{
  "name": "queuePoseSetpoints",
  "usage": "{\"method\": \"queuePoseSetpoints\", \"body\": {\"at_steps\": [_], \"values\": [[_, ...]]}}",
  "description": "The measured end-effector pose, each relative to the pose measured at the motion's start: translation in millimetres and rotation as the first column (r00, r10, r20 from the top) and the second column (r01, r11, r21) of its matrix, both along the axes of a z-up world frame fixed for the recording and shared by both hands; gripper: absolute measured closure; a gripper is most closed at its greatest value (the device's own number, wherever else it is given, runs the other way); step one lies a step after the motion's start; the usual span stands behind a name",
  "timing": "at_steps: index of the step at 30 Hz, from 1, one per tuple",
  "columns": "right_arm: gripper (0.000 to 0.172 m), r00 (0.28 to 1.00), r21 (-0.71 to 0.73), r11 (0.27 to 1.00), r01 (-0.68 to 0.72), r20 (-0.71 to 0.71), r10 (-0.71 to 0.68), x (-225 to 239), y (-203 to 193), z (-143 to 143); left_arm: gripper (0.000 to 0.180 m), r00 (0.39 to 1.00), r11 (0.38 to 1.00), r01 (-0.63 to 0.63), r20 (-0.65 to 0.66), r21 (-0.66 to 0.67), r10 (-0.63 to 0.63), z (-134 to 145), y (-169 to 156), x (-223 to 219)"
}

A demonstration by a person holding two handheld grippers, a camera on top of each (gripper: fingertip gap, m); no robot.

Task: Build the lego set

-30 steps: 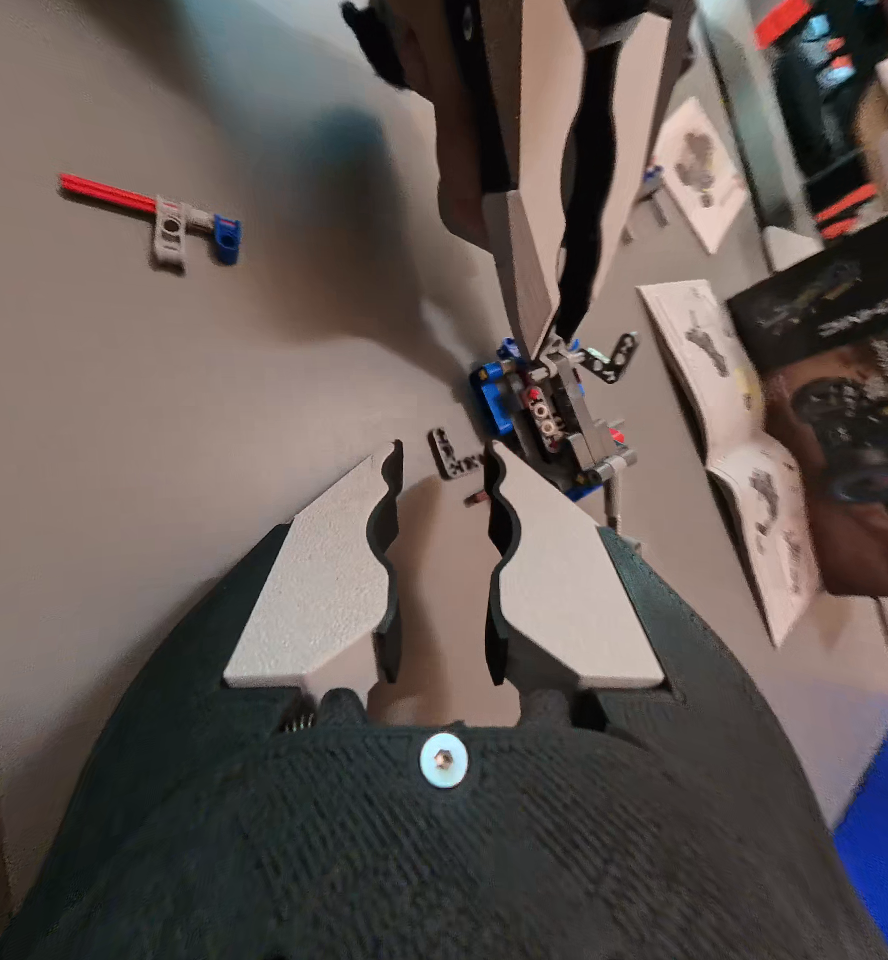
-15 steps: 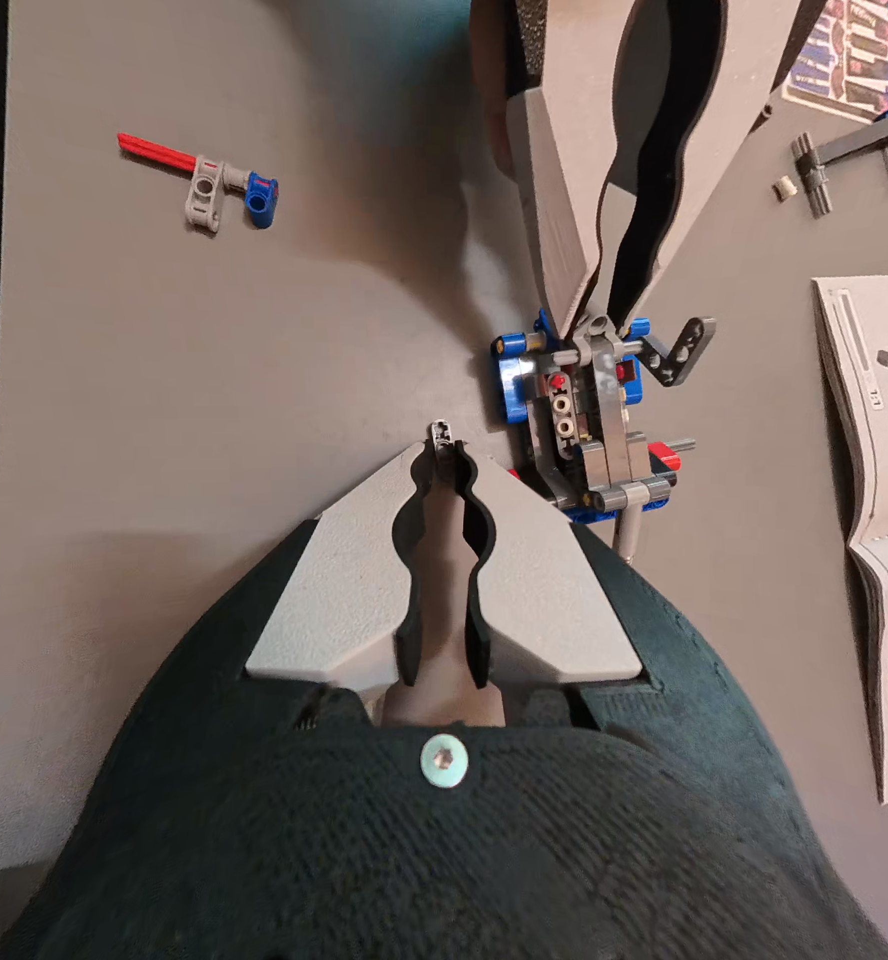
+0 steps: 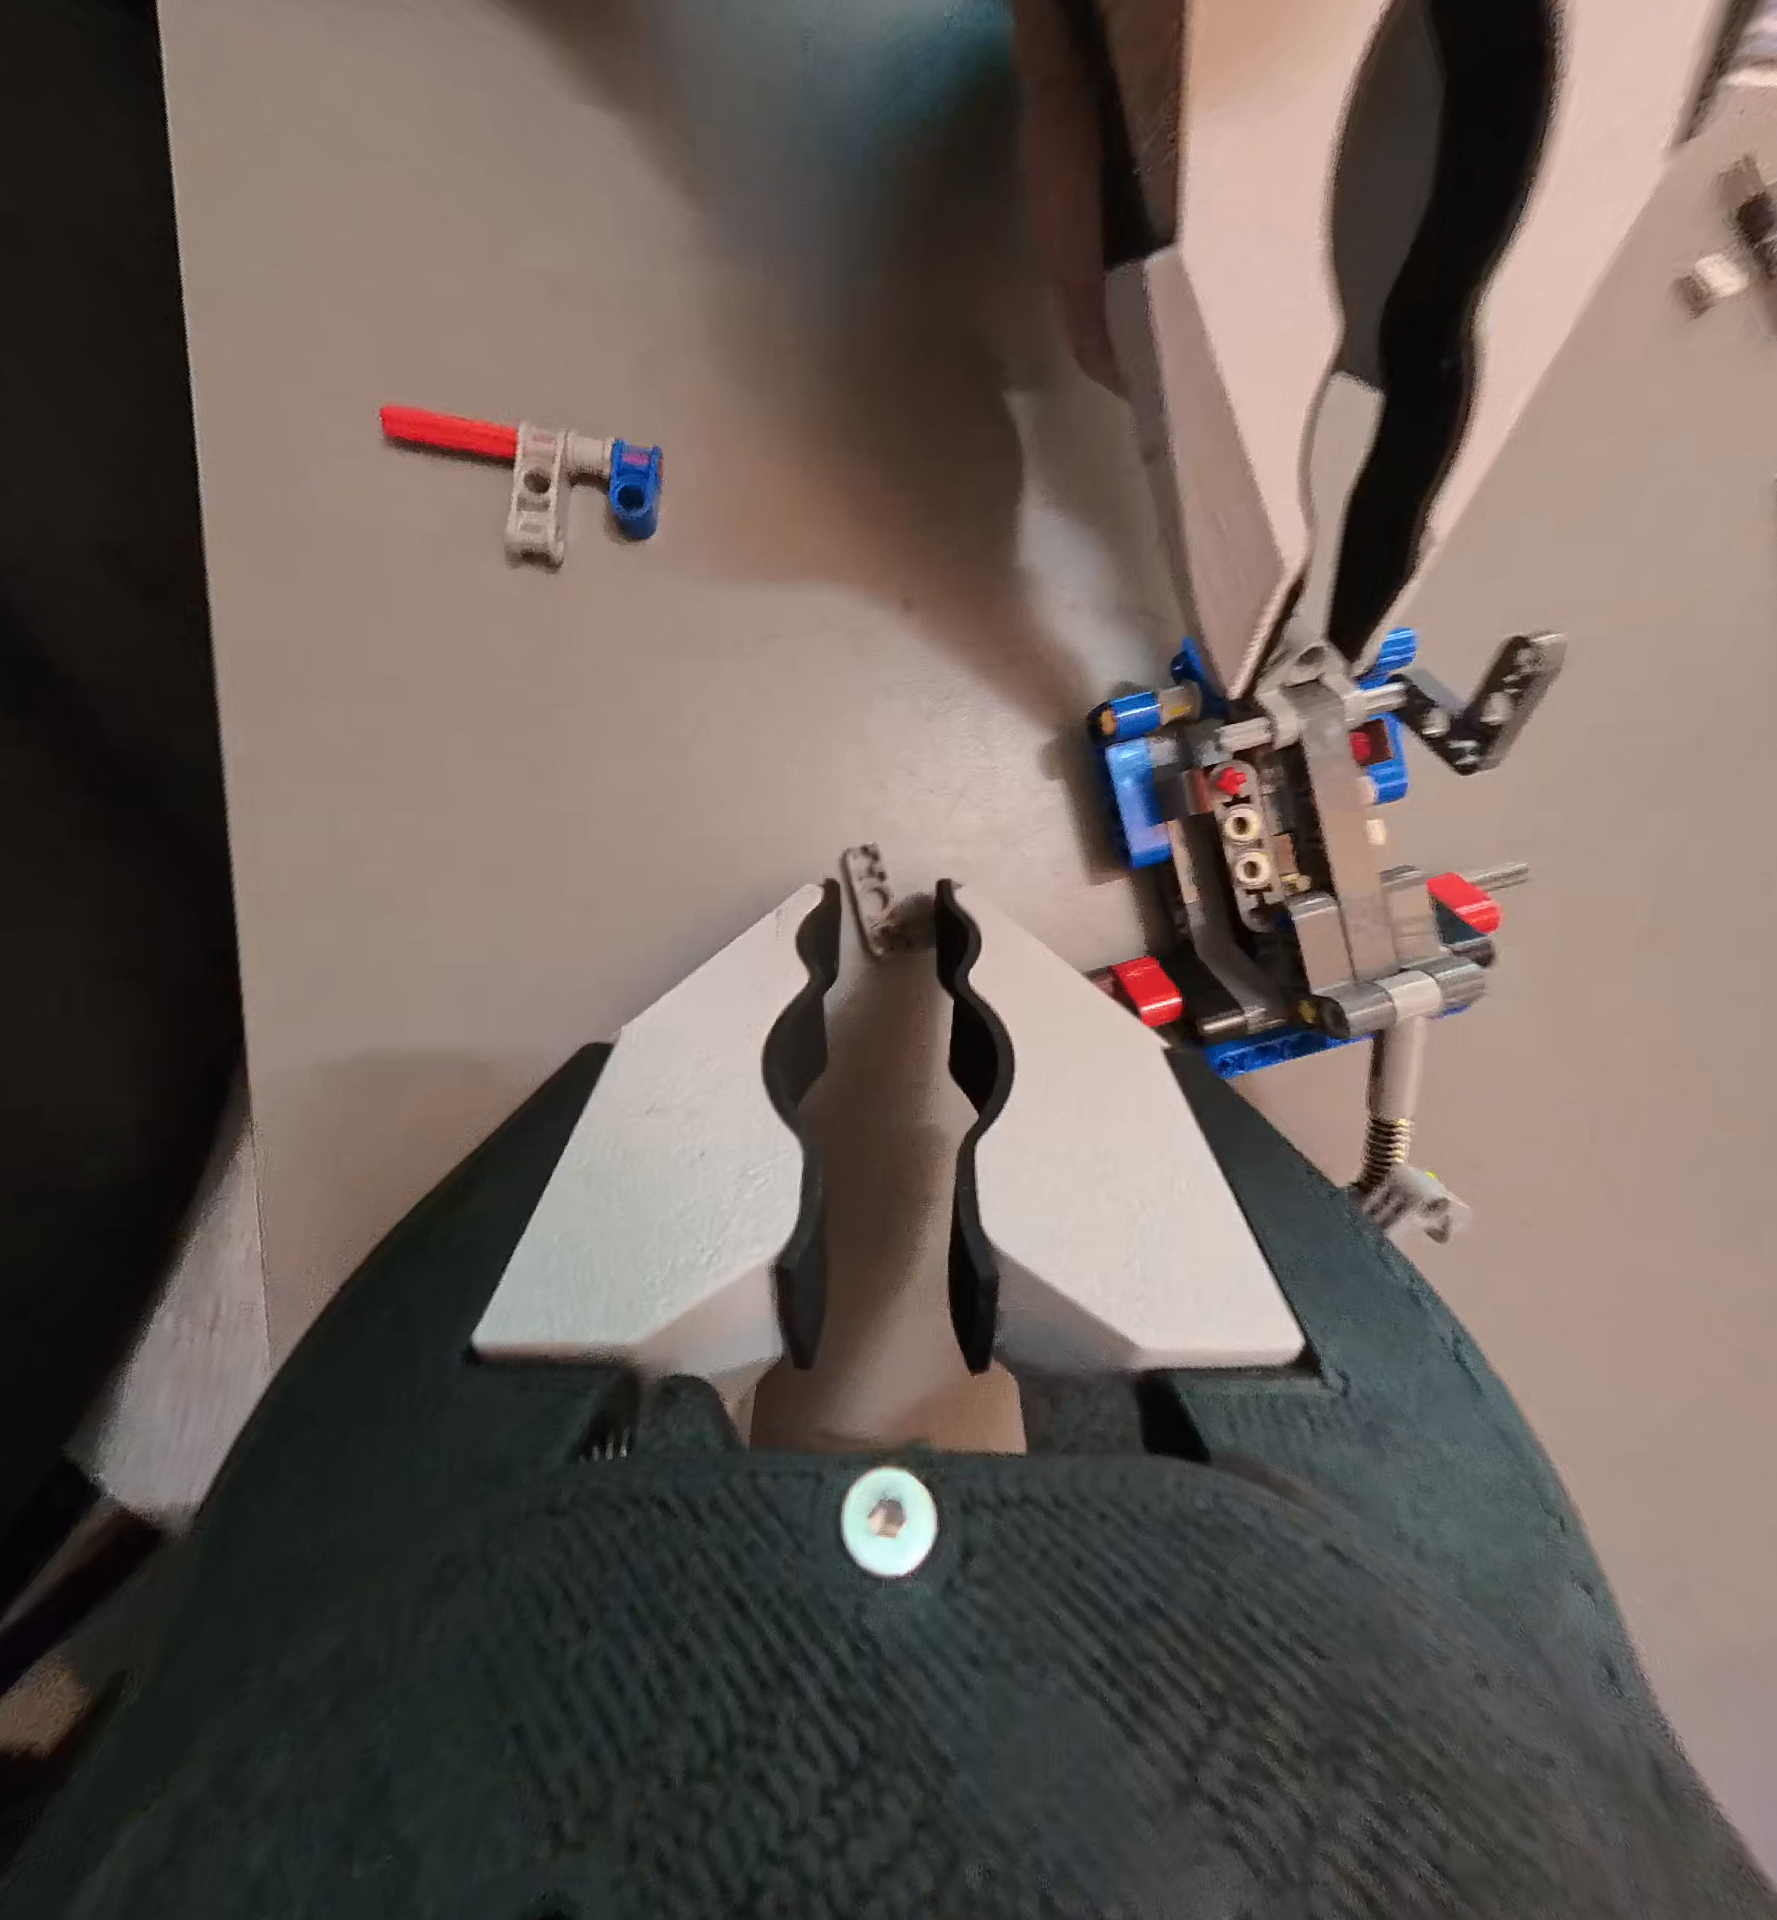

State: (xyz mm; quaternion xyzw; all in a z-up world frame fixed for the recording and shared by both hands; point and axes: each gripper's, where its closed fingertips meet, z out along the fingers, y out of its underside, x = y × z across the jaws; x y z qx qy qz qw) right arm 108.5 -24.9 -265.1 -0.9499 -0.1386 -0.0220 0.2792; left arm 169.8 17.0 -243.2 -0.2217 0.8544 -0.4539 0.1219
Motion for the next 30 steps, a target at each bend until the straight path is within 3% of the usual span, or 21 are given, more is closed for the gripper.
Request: {"method": "queuePoseSetpoints", "body": {"at_steps": [1,6,9,11,14,19,23,25,27,30], "values": [[0.162,0.999,-0.018,0.999,-0.037,-0.019,0.037,-3.9,-0.9,-2.5,0.168,1.0,1.0,0.003,-0.005,-0.003,-0.003,0.0,-0.5,-0.7],[0.167,0.994,-0.013,0.994,-0.111,-0.017,0.111,-8.7,1.8,-2.8,0.168,1.0,1.0,0.006,-0.014,-0.008,-0.006,0.3,-2.8,-2.6],[0.167,0.952,0.033,0.996,-0.086,0.298,0.072,14.1,8.1,0.3,0.168,0.999,1.0,-0.008,-0.031,-0.013,0.008,0.5,-4.3,-2.3],[0.167,0.853,0.163,0.986,-0.036,0.519,-0.054,31.0,19.0,17.1,0.168,0.998,0.999,-0.035,-0.048,-0.013,0.034,0.6,-4.3,-0.5],[0.168,0.618,0.258,0.964,-0.057,0.767,-0.169,42.5,19.1,37.5,0.168,0.996,0.998,-0.054,-0.071,-0.015,0.053,1.8,-6.5,-0.3],[0.168,0.436,0.259,0.964,-0.058,0.875,-0.209,49.3,15.8,39.2,0.168,0.994,0.997,-0.073,-0.077,-0.013,0.072,1.9,-7.3,-1.1],[0.168,0.459,0.281,0.957,-0.074,0.861,-0.218,47.2,21.6,32.0,0.168,0.992,0.997,-0.076,-0.103,-0.025,0.073,1.1,-7.3,-2.3],[0.168,0.427,0.26,0.962,-0.084,0.882,-0.201,47.8,21.1,31.8,0.168,0.991,0.996,-0.083,-0.112,-0.032,0.079,0.8,-6.5,-1.5],[0.167,0.469,0.251,0.964,-0.083,0.864,-0.184,46.5,21.5,25.0,0.168,0.99,0.996,-0.078,-0.12,-0.04,0.073,1.0,-7.0,-1.8],[0.167,0.462,0.255,0.963,-0.09,0.867,-0.187,47.7,20.8,26.6,0.168,0.991,0.997,-0.07,-0.118,-0.045,0.064,0.9,-7.7,-1.9]]}}
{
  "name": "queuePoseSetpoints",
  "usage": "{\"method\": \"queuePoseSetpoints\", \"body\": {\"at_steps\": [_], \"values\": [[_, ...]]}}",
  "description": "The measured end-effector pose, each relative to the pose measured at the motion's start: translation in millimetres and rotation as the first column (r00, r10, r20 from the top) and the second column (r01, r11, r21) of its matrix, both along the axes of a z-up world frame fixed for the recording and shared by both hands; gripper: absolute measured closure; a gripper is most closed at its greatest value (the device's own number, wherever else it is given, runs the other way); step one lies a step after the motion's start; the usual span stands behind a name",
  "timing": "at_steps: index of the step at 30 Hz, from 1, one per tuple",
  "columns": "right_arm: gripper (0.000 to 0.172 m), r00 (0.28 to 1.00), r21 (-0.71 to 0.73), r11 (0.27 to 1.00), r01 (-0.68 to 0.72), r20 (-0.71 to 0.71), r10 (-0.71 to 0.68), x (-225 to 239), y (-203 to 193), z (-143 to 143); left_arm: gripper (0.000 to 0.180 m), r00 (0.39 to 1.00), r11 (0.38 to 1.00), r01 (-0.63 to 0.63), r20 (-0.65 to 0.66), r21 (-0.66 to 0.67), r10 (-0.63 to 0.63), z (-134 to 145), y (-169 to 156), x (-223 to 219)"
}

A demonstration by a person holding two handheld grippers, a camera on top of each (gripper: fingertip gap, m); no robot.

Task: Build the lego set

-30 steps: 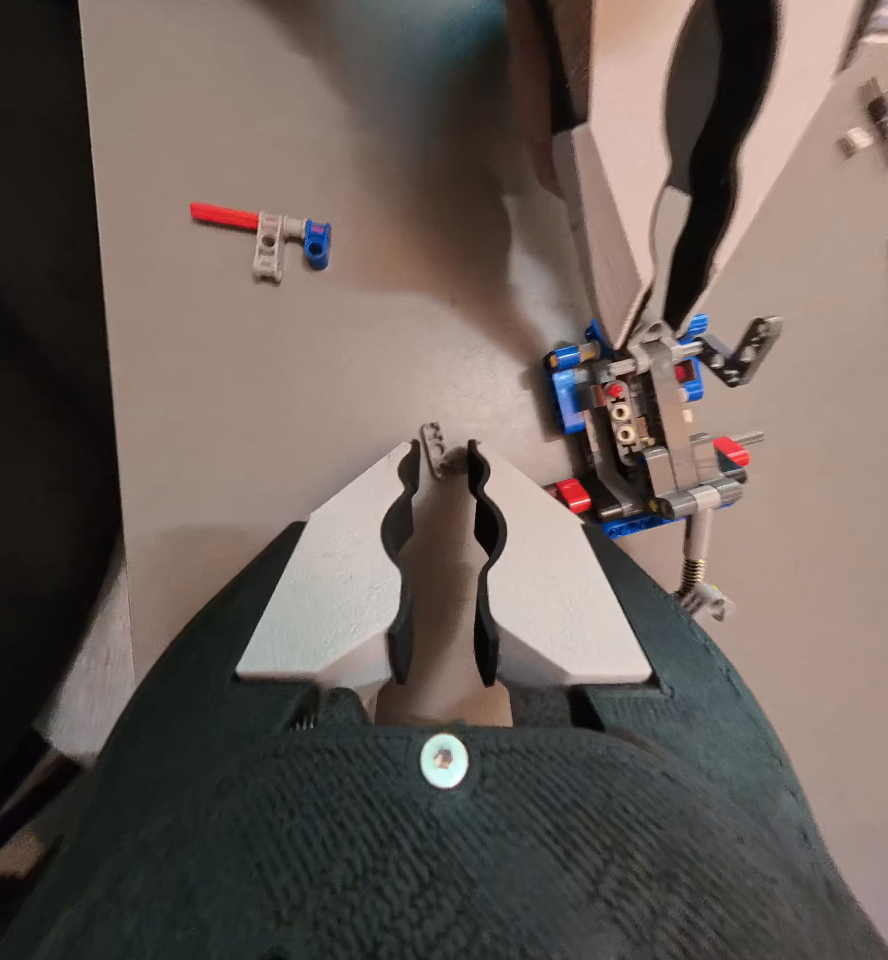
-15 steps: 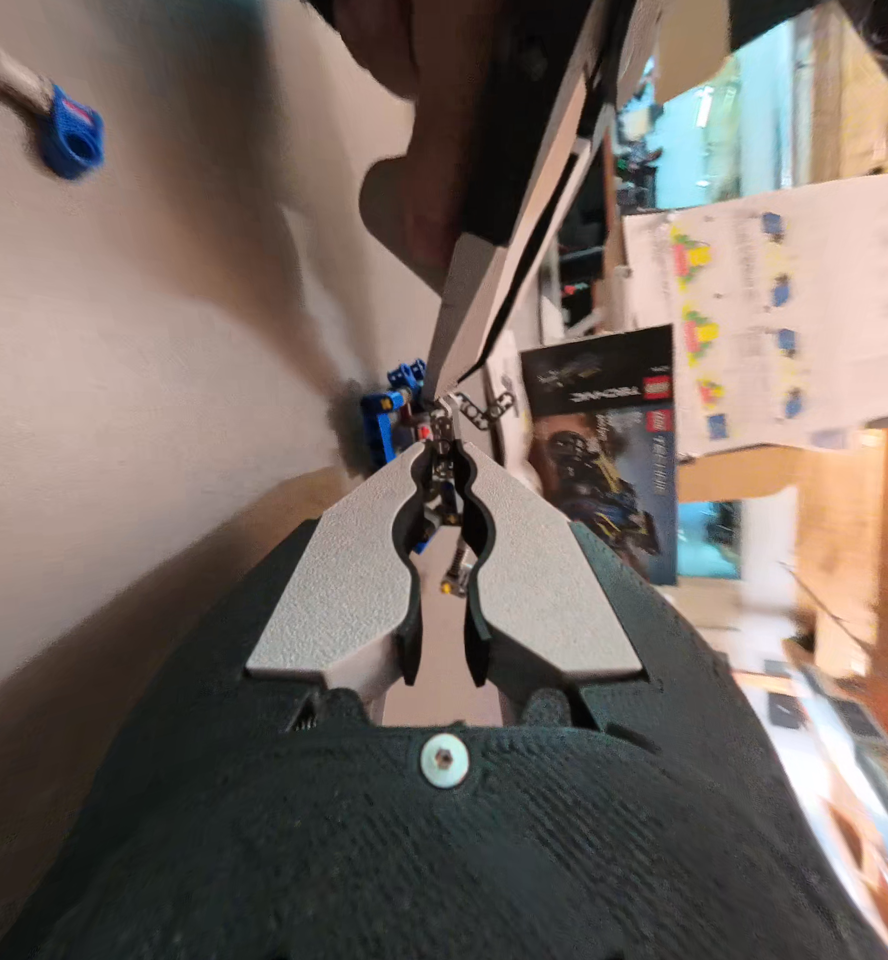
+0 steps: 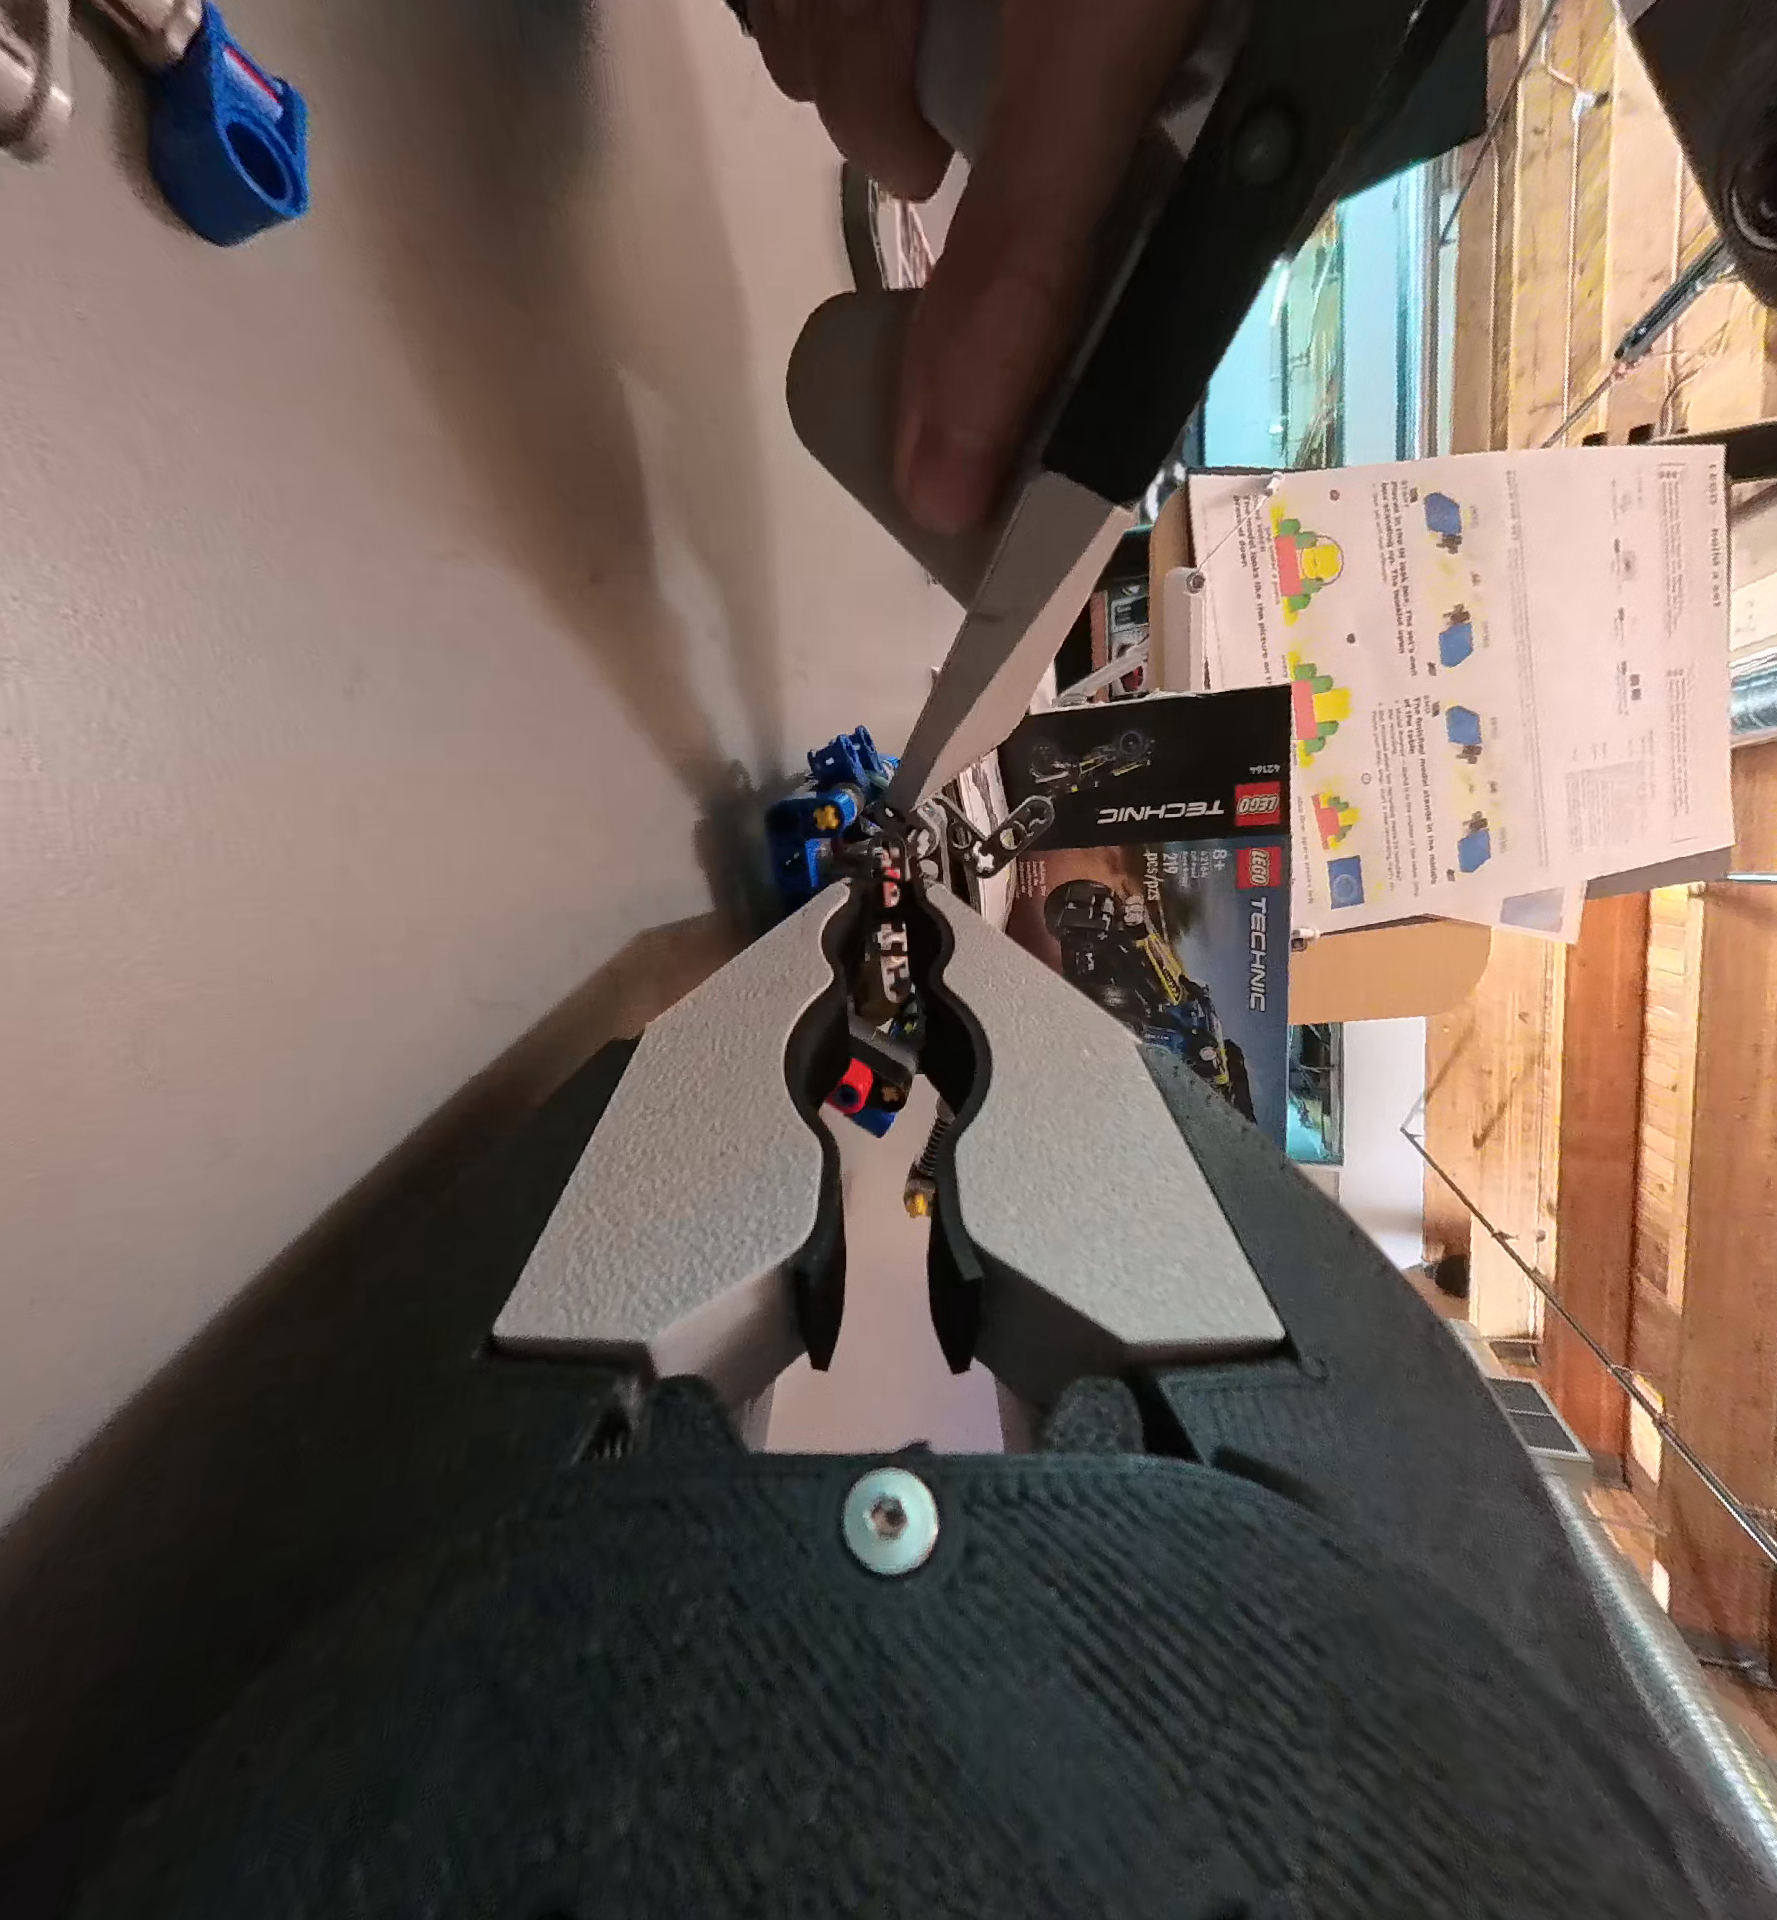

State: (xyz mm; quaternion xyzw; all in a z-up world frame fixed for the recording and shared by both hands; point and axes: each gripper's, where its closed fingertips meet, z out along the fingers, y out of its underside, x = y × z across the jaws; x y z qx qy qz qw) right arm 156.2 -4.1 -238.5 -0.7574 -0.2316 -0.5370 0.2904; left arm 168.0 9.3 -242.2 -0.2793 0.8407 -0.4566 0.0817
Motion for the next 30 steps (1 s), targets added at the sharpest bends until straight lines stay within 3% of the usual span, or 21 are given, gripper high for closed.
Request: {"method": "queuePoseSetpoints", "body": {"at_steps": [14,30], "values": [[0.168,0.998,-0.013,1.0,0.011,0.068,-0.01,4.8,2.9,3.2,0.169,0.998,1.0,0.022,0.055,0.007,-0.022,-1.4,0.8,3.6],[0.168,0.981,-0.116,0.992,0.054,0.191,-0.031,12.0,1.5,-0.7,0.169,1.0,0.998,-0.015,-0.004,0.069,0.015,-4.4,1.6,8.1]]}}
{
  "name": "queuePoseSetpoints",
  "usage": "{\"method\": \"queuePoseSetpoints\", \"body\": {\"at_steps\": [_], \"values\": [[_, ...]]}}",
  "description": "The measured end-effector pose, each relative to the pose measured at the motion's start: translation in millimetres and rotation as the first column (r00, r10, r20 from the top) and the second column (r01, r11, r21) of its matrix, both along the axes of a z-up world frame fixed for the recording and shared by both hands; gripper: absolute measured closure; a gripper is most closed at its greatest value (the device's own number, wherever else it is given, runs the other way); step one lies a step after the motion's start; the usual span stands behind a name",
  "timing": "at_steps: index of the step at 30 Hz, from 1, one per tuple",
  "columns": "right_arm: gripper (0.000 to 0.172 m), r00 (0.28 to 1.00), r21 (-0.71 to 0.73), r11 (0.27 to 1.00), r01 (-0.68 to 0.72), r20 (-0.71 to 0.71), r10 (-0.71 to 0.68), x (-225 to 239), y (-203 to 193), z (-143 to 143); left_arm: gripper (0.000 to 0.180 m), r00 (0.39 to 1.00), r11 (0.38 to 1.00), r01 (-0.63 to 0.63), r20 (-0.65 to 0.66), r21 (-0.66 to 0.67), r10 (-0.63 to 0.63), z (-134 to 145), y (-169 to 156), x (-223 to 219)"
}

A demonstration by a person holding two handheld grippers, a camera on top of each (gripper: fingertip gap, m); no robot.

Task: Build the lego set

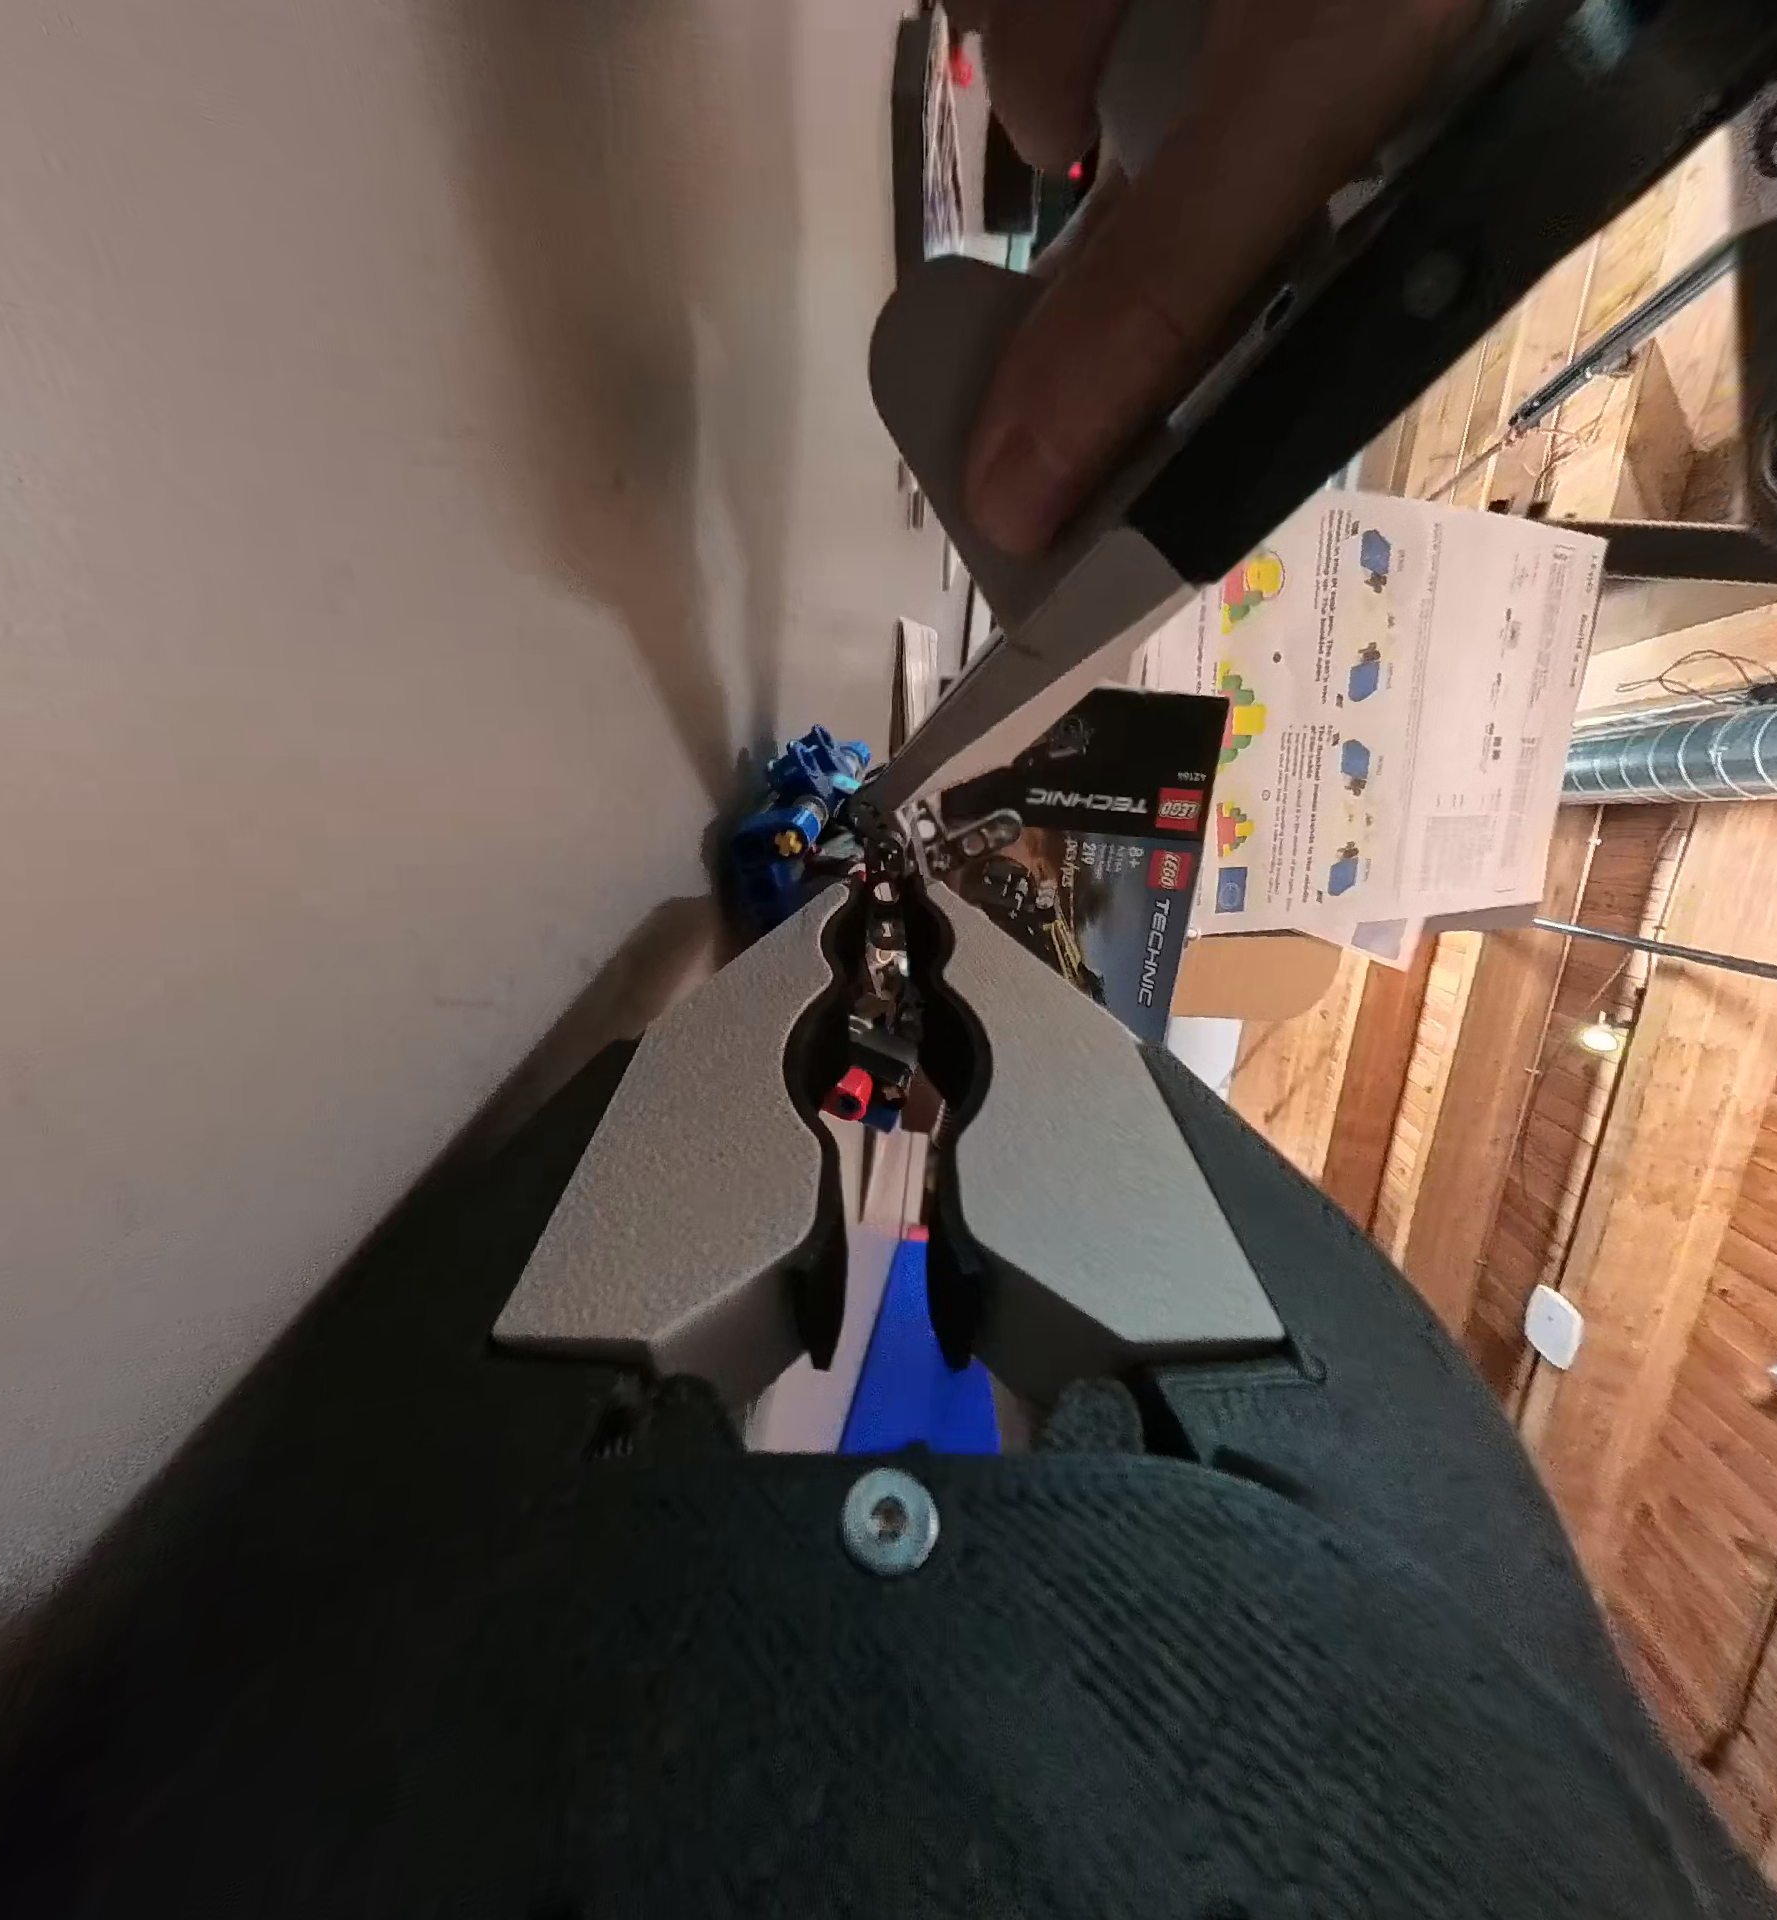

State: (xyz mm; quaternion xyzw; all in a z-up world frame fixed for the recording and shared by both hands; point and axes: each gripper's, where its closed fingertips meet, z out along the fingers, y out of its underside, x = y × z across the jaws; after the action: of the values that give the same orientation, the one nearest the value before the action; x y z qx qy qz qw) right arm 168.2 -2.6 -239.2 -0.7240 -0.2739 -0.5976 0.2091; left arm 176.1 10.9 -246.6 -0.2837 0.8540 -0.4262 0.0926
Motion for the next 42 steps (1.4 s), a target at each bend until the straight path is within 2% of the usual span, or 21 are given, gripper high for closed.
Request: {"method": "queuePoseSetpoints", "body": {"at_steps": [6,10,14,20,25,38,42], "values": [[0.167,0.995,0.013,0.995,0.1,0.013,-0.1,10.6,-6.2,3.4,0.168,0.994,0.994,-0.11,0.019,-0.002,0.11,4.6,-4.5,8.4],[0.168,0.99,0.042,0.989,0.142,-0.013,-0.141,14.9,-6.2,4.6,0.169,0.99,0.99,-0.14,-0.006,-0.021,0.14,5.0,-5.6,10.8],[0.168,0.988,0.073,0.986,0.148,-0.063,-0.144,15.5,-4.5,4.1,0.169,0.988,0.987,-0.152,-0.036,-0.046,0.15,4.2,-4.8,11.5],[0.168,0.982,0.063,0.982,0.18,-0.069,-0.176,17.7,-3.2,2.4,0.169,0.985,0.985,-0.17,-0.004,-0.016,0.17,4.2,-4.6,14.4],[0.167,0.974,0.126,0.971,0.201,-0.129,-0.185,21.4,-7.2,5.8,0.169,0.986,0.986,-0.165,-0.004,-0.027,0.164,5.0,-4.5,13.8],[0.168,0.971,0.06,0.97,0.237,-0.032,-0.235,25.2,-7.9,5.9,0.168,0.98,0.979,-0.201,-0.014,-0.038,0.2,5.2,-6.0,16.0],[0.168,0.968,0.108,0.965,0.24,-0.097,-0.23,25.0,-11.0,6.6,0.168,0.98,0.979,-0.199,-0.021,-0.047,0.198,4.5,-7.9,15.3]]}}
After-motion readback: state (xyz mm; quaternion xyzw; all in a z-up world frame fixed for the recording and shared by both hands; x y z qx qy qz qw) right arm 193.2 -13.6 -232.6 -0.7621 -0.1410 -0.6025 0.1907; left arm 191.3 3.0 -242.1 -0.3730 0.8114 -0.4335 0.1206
